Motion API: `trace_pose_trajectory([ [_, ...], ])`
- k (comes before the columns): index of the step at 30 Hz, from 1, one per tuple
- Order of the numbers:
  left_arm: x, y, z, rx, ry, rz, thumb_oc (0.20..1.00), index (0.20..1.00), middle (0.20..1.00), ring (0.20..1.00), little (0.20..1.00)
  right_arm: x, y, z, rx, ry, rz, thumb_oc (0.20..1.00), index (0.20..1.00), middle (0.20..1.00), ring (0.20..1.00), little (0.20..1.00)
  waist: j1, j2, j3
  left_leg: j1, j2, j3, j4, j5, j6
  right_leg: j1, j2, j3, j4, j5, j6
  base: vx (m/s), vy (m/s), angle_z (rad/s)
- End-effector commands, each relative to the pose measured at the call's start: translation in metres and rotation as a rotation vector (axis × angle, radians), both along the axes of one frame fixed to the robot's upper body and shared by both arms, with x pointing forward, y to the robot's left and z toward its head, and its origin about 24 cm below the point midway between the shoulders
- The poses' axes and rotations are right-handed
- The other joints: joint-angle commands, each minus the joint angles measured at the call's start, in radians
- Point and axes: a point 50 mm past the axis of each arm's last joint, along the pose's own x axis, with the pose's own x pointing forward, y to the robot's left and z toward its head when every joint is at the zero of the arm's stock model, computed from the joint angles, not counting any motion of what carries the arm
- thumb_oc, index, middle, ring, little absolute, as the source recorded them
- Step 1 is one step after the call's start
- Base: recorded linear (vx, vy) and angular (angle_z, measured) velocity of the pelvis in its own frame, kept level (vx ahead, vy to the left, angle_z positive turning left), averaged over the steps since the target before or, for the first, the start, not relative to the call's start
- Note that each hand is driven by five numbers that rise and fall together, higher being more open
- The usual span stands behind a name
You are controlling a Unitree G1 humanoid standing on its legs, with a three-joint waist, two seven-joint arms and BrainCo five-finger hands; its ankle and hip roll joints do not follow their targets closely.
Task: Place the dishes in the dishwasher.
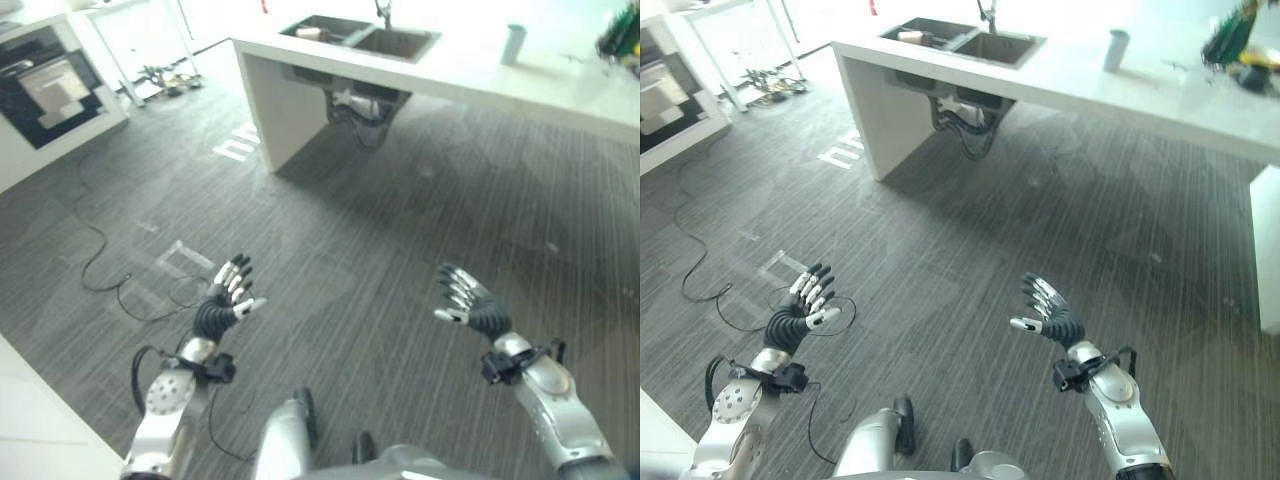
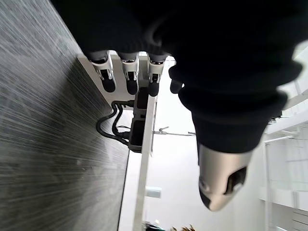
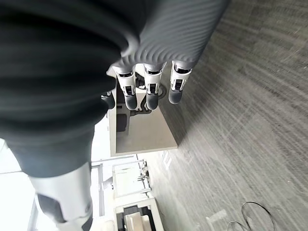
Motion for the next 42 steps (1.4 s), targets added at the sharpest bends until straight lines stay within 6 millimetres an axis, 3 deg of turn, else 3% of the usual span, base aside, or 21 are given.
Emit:
trace_pose_trajectory([
  [1, -0.003, 0.003, 0.026, 0.037, -0.148, -0.001, 1.000, 1.000, 1.000, 1.000, 1.000, 0.001, -0.011, 0.027, -0.020, -0.152, 0.023, 1.000, 1.000, 1.000, 1.000, 1.000, 0.038, 0.000, -0.017, 0.032, 0.024, -0.100, -0.005, 0.195, -0.047, 0.174, -0.040, 0.110, -0.051, -0.072, 0.093, 0.58, 0.375, -0.31],
  [2, -0.005, 0.005, 0.025, 0.032, -0.147, 0.005, 1.000, 1.000, 1.000, 1.000, 1.000, -0.001, -0.015, 0.028, -0.023, -0.151, 0.020, 1.000, 1.000, 1.000, 1.000, 1.000, 0.035, -0.002, -0.021, 0.033, 0.029, -0.083, -0.005, 0.162, -0.041, 0.175, -0.052, 0.108, -0.038, -0.085, 0.096, 0.43, 0.303, -0.25],
  [6, -0.004, 0.007, 0.024, 0.035, -0.134, 0.014, 1.000, 1.000, 1.000, 1.000, 1.000, -0.003, -0.018, 0.027, 0.006, -0.137, 0.003, 1.000, 1.000, 1.000, 1.000, 1.000, 0.038, -0.002, -0.038, 0.069, 0.024, -0.035, 0.004, 0.149, -0.026, 0.187, -0.088, 0.085, 0.038, -0.134, 0.118, 0.55, 0.346, -0.17],
  [7, -0.003, 0.006, 0.030, 0.062, -0.145, -0.022, 1.000, 1.000, 1.000, 1.000, 1.000, -0.004, -0.012, 0.028, 0.027, -0.132, -0.004, 1.000, 1.000, 1.000, 1.000, 1.000, 0.071, -0.025, -0.074, 0.091, -0.028, -0.053, 0.006, 0.114, 0.017, 0.208, -0.140, 0.060, 0.077, -0.127, 0.167, 0.89, 0.526, -0.06],
  [11, -0.001, 0.006, 0.034, 0.111, -0.135, -0.065, 1.000, 1.000, 1.000, 1.000, 1.000, -0.001, -0.005, 0.031, 0.052, -0.150, -0.049, 1.000, 1.000, 1.000, 1.000, 1.000, 0.101, -0.051, -0.119, 0.123, -0.090, -0.090, 0.002, 0.073, 0.071, 0.159, -0.203, 0.025, 0.248, -0.026, 0.241, 0.55, 0.376, 0.53],
  [12, -0.001, 0.007, 0.034, 0.107, -0.123, -0.067, 1.000, 1.000, 1.000, 1.000, 1.000, -0.001, -0.003, 0.029, 0.065, -0.150, -0.065, 1.000, 1.000, 1.000, 1.000, 1.000, 0.108, -0.055, -0.127, 0.132, -0.115, -0.112, 0.007, 0.060, 0.087, 0.137, -0.221, 0.028, 0.364, 0.052, 0.250, 0.59, 0.503, 1.47],
  [13, -0.003, 0.008, 0.030, 0.102, -0.106, -0.074, 1.000, 1.000, 1.000, 1.000, 1.000, -0.008, 0.001, 0.023, 0.079, -0.127, -0.076, 1.000, 1.000, 1.000, 1.000, 1.000, 0.097, -0.021, -0.126, 0.185, -0.136, -0.157, 0.016, 0.018, 0.114, -0.024, -0.230, 0.053, 0.697, 0.161, 0.241, 0.63, 0.549, 1.18],
  [14, -0.003, 0.008, 0.027, 0.100, -0.093, -0.053, 1.000, 1.000, 1.000, 1.000, 1.000, -0.006, 0.006, 0.015, 0.077, -0.100, -0.065, 1.000, 1.000, 1.000, 1.000, 1.000, 0.076, 0.003, -0.109, 0.236, -0.140, -0.170, 0.011, -0.002, 0.121, -0.210, -0.216, 0.041, 0.763, 0.133, 0.210, 0.62, 0.446, 0.48],
  [15, -0.002, 0.010, 0.030, 0.097, -0.097, -0.056, 1.000, 1.000, 1.000, 1.000, 1.000, -0.007, 0.004, 0.013, 0.074, -0.092, -0.067, 1.000, 1.000, 1.000, 1.000, 1.000, 0.075, 0.012, -0.100, 0.251, -0.146, -0.190, 0.005, 0.007, 0.115, -0.232, -0.199, -0.014, 0.675, 0.065, 0.190, 0.50, 0.119, -0.28],
  [17, -0.003, 0.012, 0.032, 0.103, -0.093, -0.065, 1.000, 1.000, 1.000, 1.000, 1.000, -0.012, -0.006, 0.014, 0.084, -0.087, -0.089, 1.000, 1.000, 1.000, 1.000, 1.000, 0.048, 0.002, -0.069, 0.313, -0.154, -0.230, -0.003, -0.016, 0.096, -0.230, -0.187, -0.081, 0.414, 0.077, 0.184, 0.47, -0.116, 0.08],
  [21, -0.002, 0.006, 0.027, 0.090, -0.076, -0.089, 1.000, 1.000, 1.000, 1.000, 1.000, -0.018, -0.015, 0.013, 0.083, -0.074, -0.111, 1.000, 1.000, 1.000, 1.000, 1.000, -0.036, -0.001, -0.038, 0.408, -0.154, -0.266, -0.005, -0.083, 0.086, -0.302, -0.168, 0.011, 0.091, 0.169, 0.216, 0.44, -0.165, 1.09],
  [22, -0.003, -0.001, 0.027, 0.092, -0.091, -0.113, 1.000, 1.000, 1.000, 1.000, 1.000, -0.017, -0.016, 0.012, 0.083, -0.070, -0.125, 1.000, 1.000, 1.000, 1.000, 1.000, -0.052, -0.003, -0.039, 0.439, -0.154, -0.269, -0.005, -0.122, 0.092, -0.314, -0.178, 0.015, 0.049, 0.200, 0.223, 0.57, -0.265, 2.29],
  [25, -0.002, -0.003, 0.026, 0.074, -0.085, -0.101, 1.000, 1.000, 1.000, 1.000, 1.000, -0.016, -0.019, 0.013, 0.085, -0.069, -0.139, 1.000, 1.000, 1.000, 1.000, 1.000, -0.064, -0.014, -0.080, 0.471, -0.138, -0.222, -0.005, -0.150, 0.076, -0.216, -0.174, 0.001, -0.061, 0.230, 0.220, 0.47, -0.343, 2.30],
  [28, -0.003, -0.001, 0.029, 0.064, -0.086, -0.109, 1.000, 1.000, 1.000, 1.000, 1.000, -0.013, -0.023, 0.025, 0.076, -0.105, -0.144, 1.000, 1.000, 1.000, 1.000, 1.000, -0.070, -0.010, -0.108, 0.510, -0.105, -0.178, -0.001, -0.161, 0.049, -0.168, -0.152, 0.007, -0.068, 0.201, 0.191, 0.35, -0.335, -0.29],
  [30, -0.004, -0.002, 0.031, 0.061, -0.095, -0.111, 1.000, 1.000, 1.000, 1.000, 1.000, -0.011, -0.024, 0.030, 0.066, -0.133, -0.140, 1.000, 1.000, 1.000, 1.000, 1.000, -0.068, -0.005, -0.114, 0.485, -0.085, -0.163, 0.070, -0.127, 0.027, -0.142, -0.132, 0.010, -0.071, 0.177, 0.169, 0.22, -0.309, -1.44],
  [32, -0.005, -0.002, 0.034, 0.055, -0.120, -0.102, 1.000, 1.000, 1.000, 1.000, 1.000, -0.012, -0.024, 0.038, 0.046, -0.172, -0.122, 1.000, 1.000, 1.000, 1.000, 1.000, -0.072, -0.005, -0.115, 0.420, -0.047, -0.151, 0.226, -0.038, -0.011, -0.112, -0.101, 0.030, -0.075, 0.146, 0.136, 0.16, -0.317, -1.68],
  [34, -0.006, -0.001, 0.038, 0.054, -0.150, -0.093, 1.000, 1.000, 1.000, 1.000, 1.000, -0.013, -0.026, 0.047, 0.039, -0.202, -0.104, 1.000, 1.000, 1.000, 1.000, 1.000, -0.076, -0.015, -0.109, 0.354, -0.029, -0.149, 0.383, -0.007, -0.022, -0.095, -0.090, 0.053, -0.073, 0.129, 0.114, 0.11, -0.272, -1.37],
  [38, -0.007, -0.003, 0.043, 0.056, -0.197, -0.071, 1.000, 1.000, 1.000, 1.000, 1.000, -0.012, -0.028, 0.058, 0.025, -0.253, -0.087, 1.000, 1.000, 1.000, 1.000, 1.000, -0.065, -0.036, -0.089, 0.209, -0.039, -0.178, 0.650, 0.029, -0.015, -0.061, -0.080, 0.090, -0.064, 0.111, 0.081, 0.08, -0.199, -1.04],
  [39, -0.006, -0.003, 0.046, 0.064, -0.216, -0.069, 1.000, 1.000, 1.000, 1.000, 1.000, -0.011, -0.028, 0.062, 0.032, -0.277, -0.094, 1.000, 1.000, 1.000, 1.000, 1.000, -0.055, -0.046, -0.080, 0.154, -0.039, -0.185, 0.660, 0.021, 0.001, -0.047, -0.078, 0.099, -0.062, 0.106, 0.078, 0.19, -0.100, -0.46],
  [40, -0.007, -0.001, 0.053, 0.101, -0.253, -0.066, 1.000, 1.000, 1.000, 1.000, 1.000, -0.008, -0.027, 0.071, 0.046, -0.318, -0.088, 1.000, 1.000, 1.000, 1.000, 1.000, -0.039, -0.047, -0.071, 0.150, -0.046, -0.190, 0.489, 0.002, 0.017, -0.023, -0.063, 0.133, -0.069, 0.085, 0.094, 0.23, -0.030, 0.01],
  [42, -0.008, 0.001, 0.055, 0.110, -0.269, -0.058, 1.000, 1.000, 1.000, 1.000, 1.000, -0.007, -0.025, 0.076, 0.045, -0.340, -0.073, 1.000, 1.000, 1.000, 1.000, 1.000, -0.022, -0.032, -0.070, 0.171, -0.076, -0.226, 0.257, 0.008, 0.014, -0.007, -0.052, 0.170, -0.075, 0.067, 0.110, 0.23, 0.090, 0.01],
])
